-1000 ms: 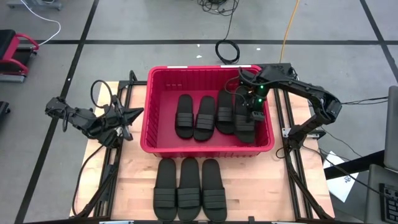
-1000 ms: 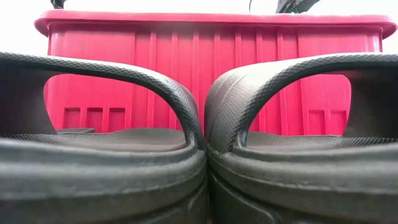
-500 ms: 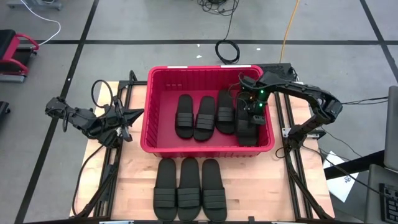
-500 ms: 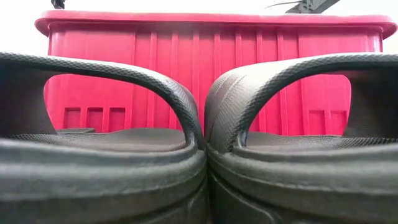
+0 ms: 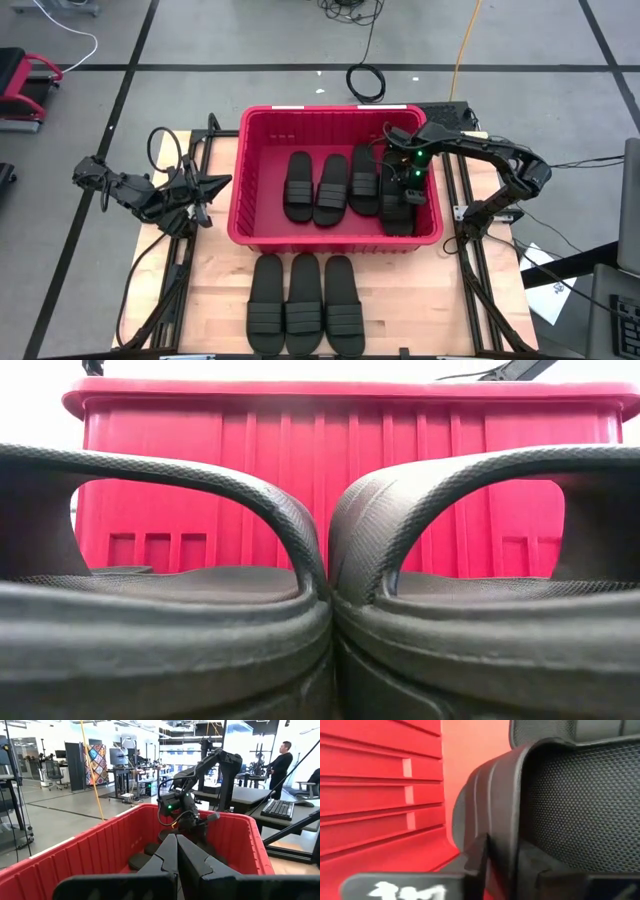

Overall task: Pick and place slides into bin
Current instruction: Put the black slides into the red bin

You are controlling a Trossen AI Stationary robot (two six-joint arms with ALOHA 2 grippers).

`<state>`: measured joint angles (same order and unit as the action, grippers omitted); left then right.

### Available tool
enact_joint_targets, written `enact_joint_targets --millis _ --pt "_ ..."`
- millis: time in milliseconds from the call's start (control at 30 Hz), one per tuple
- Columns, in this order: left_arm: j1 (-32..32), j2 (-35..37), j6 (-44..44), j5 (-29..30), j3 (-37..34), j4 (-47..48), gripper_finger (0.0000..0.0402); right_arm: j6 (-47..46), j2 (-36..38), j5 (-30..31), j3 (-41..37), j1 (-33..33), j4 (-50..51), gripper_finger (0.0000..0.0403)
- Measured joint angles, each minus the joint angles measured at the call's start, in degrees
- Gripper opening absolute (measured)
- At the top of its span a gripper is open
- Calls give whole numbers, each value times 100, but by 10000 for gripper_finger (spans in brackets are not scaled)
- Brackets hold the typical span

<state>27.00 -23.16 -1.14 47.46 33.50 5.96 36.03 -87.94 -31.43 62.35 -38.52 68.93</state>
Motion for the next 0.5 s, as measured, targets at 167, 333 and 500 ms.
enact_joint_targets --millis 167,333,500 --pt "0 0 17 -2 0 0 1 -249 21 280 0 0 -88 119" --pt "0 0 17 -2 0 3 1 -249 191 502 55 2 -114 156" --pt "0 0 -27 -2 0 25 1 -350 526 932 455 2 -309 172"
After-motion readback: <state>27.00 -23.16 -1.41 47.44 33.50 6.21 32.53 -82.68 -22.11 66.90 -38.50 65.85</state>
